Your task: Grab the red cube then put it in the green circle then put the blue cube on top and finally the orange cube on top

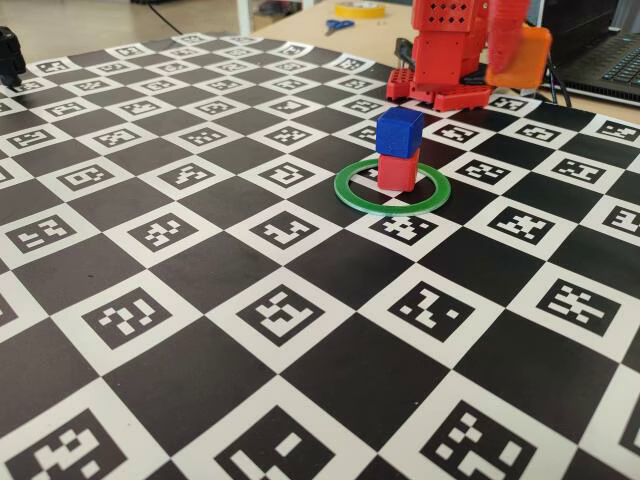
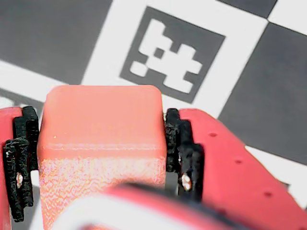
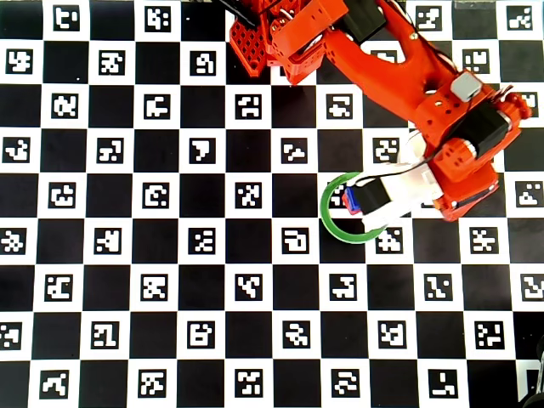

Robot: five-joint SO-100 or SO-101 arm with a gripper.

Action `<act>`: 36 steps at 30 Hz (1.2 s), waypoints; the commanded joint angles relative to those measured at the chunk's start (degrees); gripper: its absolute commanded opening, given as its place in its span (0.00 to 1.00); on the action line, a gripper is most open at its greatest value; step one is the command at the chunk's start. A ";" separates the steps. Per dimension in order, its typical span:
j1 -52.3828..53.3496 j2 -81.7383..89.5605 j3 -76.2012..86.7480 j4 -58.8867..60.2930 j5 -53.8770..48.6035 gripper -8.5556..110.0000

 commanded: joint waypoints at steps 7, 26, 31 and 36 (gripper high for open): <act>6.50 13.97 0.62 5.71 0.79 0.11; 10.72 23.03 23.20 -3.96 -2.20 0.11; 12.30 24.08 27.16 -6.77 -3.34 0.11; 13.18 24.87 31.20 -9.49 -4.22 0.11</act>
